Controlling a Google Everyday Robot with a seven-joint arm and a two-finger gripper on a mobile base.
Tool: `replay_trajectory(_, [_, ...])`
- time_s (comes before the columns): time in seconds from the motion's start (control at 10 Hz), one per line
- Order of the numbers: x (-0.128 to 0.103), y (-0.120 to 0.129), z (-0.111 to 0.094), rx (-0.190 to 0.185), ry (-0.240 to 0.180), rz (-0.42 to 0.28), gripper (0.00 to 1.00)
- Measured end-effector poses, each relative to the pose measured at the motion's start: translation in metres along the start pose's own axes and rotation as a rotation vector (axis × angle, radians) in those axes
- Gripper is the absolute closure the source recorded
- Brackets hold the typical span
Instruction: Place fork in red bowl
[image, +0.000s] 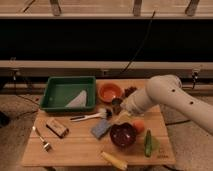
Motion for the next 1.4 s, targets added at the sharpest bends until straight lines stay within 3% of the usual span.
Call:
replay_trajectory(0.2, [-0.005, 0.024, 0.023, 0.032, -0.011, 0.0, 0.35])
replay_trajectory(0.6, [-0.041, 0.073, 0.086, 0.065, -0.069, 0.011, 0.35])
replay_trajectory(0.9, [-0.069, 0.095, 0.127, 0.054, -0.125, 0.042, 0.35])
replay_trajectory(1.4, [-0.086, 0.117, 0.163, 0.084, -0.208, 0.086, 0.35])
